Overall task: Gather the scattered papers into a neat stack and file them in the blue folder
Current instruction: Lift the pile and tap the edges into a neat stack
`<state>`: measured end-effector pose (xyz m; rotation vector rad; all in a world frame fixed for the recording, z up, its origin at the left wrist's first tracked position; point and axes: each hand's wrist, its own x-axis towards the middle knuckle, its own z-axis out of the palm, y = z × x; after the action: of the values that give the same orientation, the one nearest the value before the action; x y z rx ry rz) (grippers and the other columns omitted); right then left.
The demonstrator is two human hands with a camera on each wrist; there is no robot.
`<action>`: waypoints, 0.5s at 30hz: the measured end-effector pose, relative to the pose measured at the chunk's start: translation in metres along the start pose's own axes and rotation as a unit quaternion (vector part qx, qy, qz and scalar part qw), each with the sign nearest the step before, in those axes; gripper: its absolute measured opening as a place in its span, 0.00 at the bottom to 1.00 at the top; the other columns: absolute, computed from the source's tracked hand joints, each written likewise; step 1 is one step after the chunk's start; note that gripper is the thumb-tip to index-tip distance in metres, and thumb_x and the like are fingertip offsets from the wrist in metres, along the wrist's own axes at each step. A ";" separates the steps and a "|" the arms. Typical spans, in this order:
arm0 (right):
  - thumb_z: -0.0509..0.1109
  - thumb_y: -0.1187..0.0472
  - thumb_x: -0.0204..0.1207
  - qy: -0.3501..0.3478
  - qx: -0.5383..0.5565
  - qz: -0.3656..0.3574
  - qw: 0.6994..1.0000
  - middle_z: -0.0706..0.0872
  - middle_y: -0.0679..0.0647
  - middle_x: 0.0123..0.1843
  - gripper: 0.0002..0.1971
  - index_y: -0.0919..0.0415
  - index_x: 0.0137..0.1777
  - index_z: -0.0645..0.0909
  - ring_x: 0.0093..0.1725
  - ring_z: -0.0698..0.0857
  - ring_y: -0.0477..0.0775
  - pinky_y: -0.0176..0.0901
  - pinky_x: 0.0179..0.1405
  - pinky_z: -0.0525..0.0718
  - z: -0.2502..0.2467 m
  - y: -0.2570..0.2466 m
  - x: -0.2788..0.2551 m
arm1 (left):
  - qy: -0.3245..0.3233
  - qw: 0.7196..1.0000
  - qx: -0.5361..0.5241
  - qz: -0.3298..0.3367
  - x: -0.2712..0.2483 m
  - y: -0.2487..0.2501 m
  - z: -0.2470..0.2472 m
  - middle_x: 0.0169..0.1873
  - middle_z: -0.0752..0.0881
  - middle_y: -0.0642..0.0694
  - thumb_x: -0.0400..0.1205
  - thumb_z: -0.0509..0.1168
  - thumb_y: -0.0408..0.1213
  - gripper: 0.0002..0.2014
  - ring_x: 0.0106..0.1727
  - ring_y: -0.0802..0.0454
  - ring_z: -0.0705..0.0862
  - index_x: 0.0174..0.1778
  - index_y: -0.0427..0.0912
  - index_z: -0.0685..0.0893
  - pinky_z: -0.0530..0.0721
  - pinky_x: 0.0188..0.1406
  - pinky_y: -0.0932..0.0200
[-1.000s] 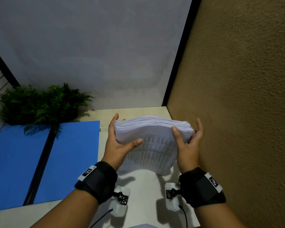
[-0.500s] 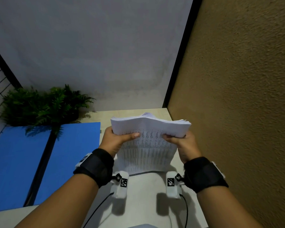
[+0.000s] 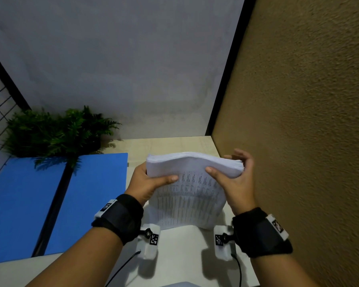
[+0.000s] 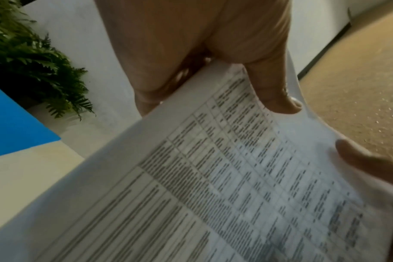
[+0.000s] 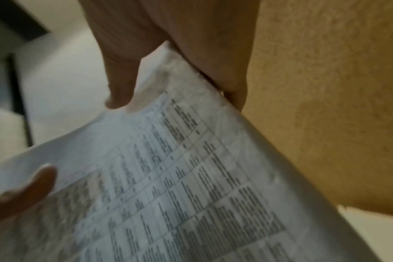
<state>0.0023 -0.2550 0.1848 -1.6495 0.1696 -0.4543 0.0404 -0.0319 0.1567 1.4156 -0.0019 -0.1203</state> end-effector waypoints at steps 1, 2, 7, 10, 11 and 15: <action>0.86 0.53 0.57 0.018 -0.046 -0.046 0.998 0.77 0.44 0.63 0.37 0.30 0.62 0.70 0.64 0.80 0.45 0.45 0.58 0.84 0.001 -0.002 -0.005 | -0.005 1.000 0.007 -0.003 -0.002 -0.002 0.002 0.46 0.93 0.48 0.60 0.83 0.28 0.26 0.48 0.55 0.91 0.54 0.44 0.87 0.87 0.42 0.63; 0.84 0.53 0.61 0.024 -0.097 -0.093 0.991 0.74 0.40 0.63 0.36 0.29 0.63 0.69 0.64 0.77 0.37 0.39 0.57 0.82 0.003 -0.003 -0.010 | -0.007 1.000 0.011 -0.007 -0.004 -0.004 0.003 0.47 0.93 0.48 0.61 0.82 0.28 0.25 0.48 0.55 0.91 0.54 0.46 0.87 0.87 0.42 0.63; 0.73 0.43 0.72 0.020 -0.120 -0.076 0.990 0.68 0.38 0.60 0.22 0.40 0.66 0.76 0.63 0.70 0.28 0.41 0.59 0.80 0.002 0.005 -0.015 | -0.017 0.999 0.025 -0.022 -0.011 -0.010 0.005 0.48 0.92 0.47 0.63 0.82 0.29 0.24 0.49 0.56 0.90 0.54 0.47 0.87 0.87 0.41 0.65; 0.67 0.34 0.68 -0.015 -0.138 -0.087 0.987 0.69 0.34 0.60 0.24 0.40 0.63 0.75 0.61 0.70 0.25 0.35 0.54 0.79 0.002 0.005 -0.015 | -0.014 0.999 0.016 -0.028 -0.014 -0.013 0.004 0.48 0.92 0.49 0.63 0.83 0.30 0.24 0.49 0.56 0.90 0.53 0.50 0.87 0.87 0.41 0.64; 0.66 0.34 0.68 -0.011 -0.144 -0.093 0.985 0.69 0.36 0.60 0.24 0.40 0.61 0.77 0.62 0.71 0.27 0.34 0.53 0.78 0.003 0.004 -0.016 | -0.009 0.999 0.011 -0.029 -0.014 -0.013 0.004 0.48 0.92 0.48 0.62 0.83 0.30 0.24 0.49 0.55 0.90 0.53 0.49 0.87 0.88 0.41 0.63; 0.65 0.33 0.67 0.033 -0.124 -0.080 0.988 0.70 0.43 0.60 0.22 0.40 0.59 0.76 0.60 0.71 0.28 0.31 0.52 0.75 0.006 0.001 -0.018 | -0.011 1.000 0.005 -0.020 -0.016 -0.013 0.005 0.51 0.91 0.49 0.64 0.81 0.27 0.25 0.50 0.56 0.89 0.55 0.48 0.86 0.87 0.41 0.66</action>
<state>-0.0111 -0.2427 0.1803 -1.9017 0.1462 -0.6303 0.0230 -0.0376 0.1456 1.4239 0.0091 -0.1692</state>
